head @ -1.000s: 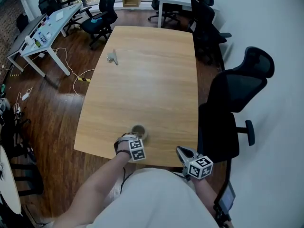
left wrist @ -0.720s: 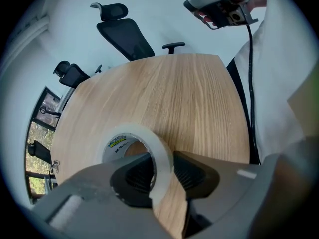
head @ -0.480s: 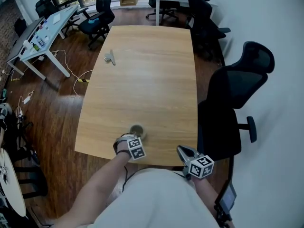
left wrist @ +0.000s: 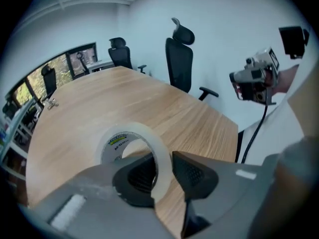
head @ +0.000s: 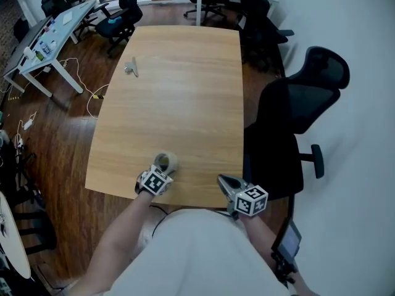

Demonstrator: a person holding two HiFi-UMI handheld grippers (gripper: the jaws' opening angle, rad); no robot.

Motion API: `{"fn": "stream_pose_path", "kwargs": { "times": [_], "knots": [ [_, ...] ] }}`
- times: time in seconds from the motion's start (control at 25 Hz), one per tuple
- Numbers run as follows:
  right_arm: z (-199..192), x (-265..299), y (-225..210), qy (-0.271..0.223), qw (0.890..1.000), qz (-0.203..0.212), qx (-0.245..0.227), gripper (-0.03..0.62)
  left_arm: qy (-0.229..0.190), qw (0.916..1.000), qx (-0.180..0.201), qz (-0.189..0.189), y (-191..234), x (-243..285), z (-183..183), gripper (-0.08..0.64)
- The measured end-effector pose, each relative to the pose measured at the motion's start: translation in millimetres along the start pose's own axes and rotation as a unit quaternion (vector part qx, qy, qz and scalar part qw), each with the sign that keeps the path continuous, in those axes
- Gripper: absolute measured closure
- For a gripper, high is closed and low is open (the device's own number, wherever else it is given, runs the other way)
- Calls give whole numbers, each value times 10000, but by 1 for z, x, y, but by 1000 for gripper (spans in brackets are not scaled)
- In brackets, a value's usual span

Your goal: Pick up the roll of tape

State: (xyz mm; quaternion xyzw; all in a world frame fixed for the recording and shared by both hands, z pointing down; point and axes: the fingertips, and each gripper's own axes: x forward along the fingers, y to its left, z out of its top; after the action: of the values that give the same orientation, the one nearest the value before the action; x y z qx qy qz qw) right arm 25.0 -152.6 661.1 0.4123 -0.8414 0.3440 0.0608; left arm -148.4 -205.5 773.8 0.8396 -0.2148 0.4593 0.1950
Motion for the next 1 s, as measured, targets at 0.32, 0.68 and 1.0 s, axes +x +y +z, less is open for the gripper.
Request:
{"fn": "stream_pose_path", "kwargs": {
  "times": [0.32,0.68,1.0],
  "knots": [
    [26,-1,-6,147,9992,329,-158,584,-1089,9857,-1046,-753,-44,-20,50,448],
    [39,-9,-7,279,9970,601,-396,584,-2301,9554,-1434,-1166,-96,-44,100,446],
    [62,-26,0,44,9907,943,-976,584,-3253,9197,-1606,-1502,-130,-68,136,446]
  ]
}}
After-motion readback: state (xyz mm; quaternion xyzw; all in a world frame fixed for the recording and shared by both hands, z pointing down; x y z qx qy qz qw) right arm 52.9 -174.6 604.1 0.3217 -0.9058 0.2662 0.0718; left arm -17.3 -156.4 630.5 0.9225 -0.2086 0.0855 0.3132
